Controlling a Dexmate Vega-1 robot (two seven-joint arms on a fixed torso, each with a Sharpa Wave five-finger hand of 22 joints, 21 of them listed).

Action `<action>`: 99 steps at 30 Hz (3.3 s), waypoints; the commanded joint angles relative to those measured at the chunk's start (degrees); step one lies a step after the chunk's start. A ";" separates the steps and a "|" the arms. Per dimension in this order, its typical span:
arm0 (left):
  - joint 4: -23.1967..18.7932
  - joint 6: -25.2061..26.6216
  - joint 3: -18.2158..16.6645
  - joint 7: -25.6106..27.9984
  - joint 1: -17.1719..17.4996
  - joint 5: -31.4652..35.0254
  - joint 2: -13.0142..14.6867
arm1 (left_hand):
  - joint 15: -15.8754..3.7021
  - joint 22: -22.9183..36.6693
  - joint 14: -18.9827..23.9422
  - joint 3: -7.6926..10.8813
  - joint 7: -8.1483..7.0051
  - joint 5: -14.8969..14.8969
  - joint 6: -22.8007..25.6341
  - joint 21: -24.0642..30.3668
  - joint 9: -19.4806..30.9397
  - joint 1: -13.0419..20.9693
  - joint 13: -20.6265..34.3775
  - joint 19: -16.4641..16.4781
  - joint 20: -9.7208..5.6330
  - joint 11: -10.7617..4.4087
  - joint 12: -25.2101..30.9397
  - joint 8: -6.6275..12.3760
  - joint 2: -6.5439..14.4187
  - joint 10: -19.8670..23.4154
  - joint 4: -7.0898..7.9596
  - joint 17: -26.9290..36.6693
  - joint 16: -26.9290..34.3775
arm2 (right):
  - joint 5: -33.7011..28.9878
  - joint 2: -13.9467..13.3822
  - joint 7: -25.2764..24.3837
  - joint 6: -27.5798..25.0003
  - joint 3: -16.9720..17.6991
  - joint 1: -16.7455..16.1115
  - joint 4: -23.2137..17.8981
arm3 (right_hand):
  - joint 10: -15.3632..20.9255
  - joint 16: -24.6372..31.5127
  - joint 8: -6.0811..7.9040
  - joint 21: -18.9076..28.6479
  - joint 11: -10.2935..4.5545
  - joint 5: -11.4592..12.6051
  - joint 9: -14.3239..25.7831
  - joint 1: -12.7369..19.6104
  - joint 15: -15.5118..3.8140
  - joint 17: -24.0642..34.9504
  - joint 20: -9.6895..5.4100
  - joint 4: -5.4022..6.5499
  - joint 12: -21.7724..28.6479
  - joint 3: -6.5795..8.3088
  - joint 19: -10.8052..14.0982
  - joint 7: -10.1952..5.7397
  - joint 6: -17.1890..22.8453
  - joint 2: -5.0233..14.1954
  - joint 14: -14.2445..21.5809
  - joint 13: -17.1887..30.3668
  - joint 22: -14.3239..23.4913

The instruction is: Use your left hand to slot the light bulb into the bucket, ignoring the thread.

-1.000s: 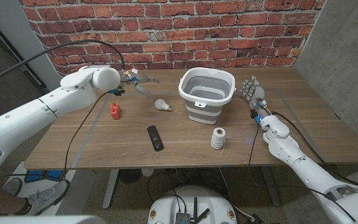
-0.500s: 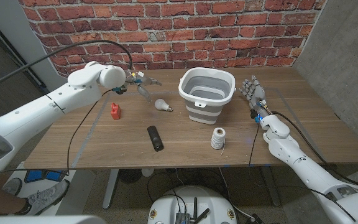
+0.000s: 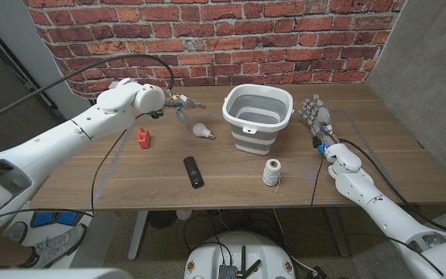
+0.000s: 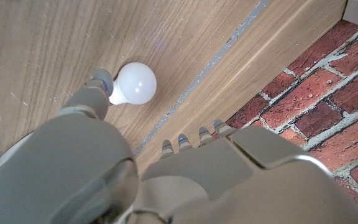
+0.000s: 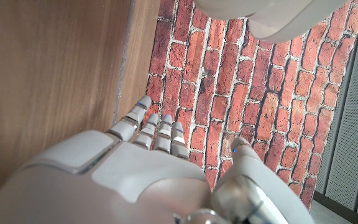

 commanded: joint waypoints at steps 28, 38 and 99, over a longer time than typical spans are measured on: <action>5.15 1.13 2.81 12.19 4.30 9.52 -4.47 | -1.08 0.08 1.63 -1.44 -0.97 0.88 7.07 1.91 0.43 3.56 0.96 0.15 1.56 -1.62 4.47 4.45 0.18 9.06 -0.46 0.18 2.58 | -0.01 -1.08 -1.32 -1.32 0.38 -1.28 -2.24 | -0.06 0.63 0.27 -1.13 -0.03 0.39 0.20 -0.48 -0.51 -0.45 -0.39 0.41 0.47 -0.33 0.71 -0.02 0.37 1.51 -0.24 0.04 0.34; 7.67 0.14 3.22 17.24 4.33 10.17 -5.28 | -4.06 0.04 10.27 -2.74 -3.92 1.06 16.95 1.86 0.59 7.17 1.77 4.89 0.62 -5.82 6.99 8.90 0.11 19.21 -0.40 0.21 3.22 | 0.08 -0.96 -1.25 -1.36 0.37 -1.18 -2.12 | 0.01 0.69 0.28 -1.43 -0.01 0.39 0.20 -0.43 -0.60 -0.55 -0.33 0.40 0.50 -0.40 0.91 -0.18 0.43 1.62 -0.31 0.04 0.34; 0.65 1.46 -0.99 22.28 7.09 13.08 -1.22 | -13.72 -0.02 28.72 -11.09 -4.55 2.16 41.18 1.02 1.52 14.05 8.12 16.47 -3.28 -7.80 10.75 21.70 4.70 46.81 0.61 1.31 4.18 | 0.08 -0.71 -0.81 -1.58 0.26 0.08 -0.74 | 0.22 1.10 0.37 -3.04 -0.04 0.42 0.23 -0.41 -0.41 -0.98 -0.05 0.62 0.58 -0.88 1.87 -0.44 1.10 2.02 -0.21 0.05 0.39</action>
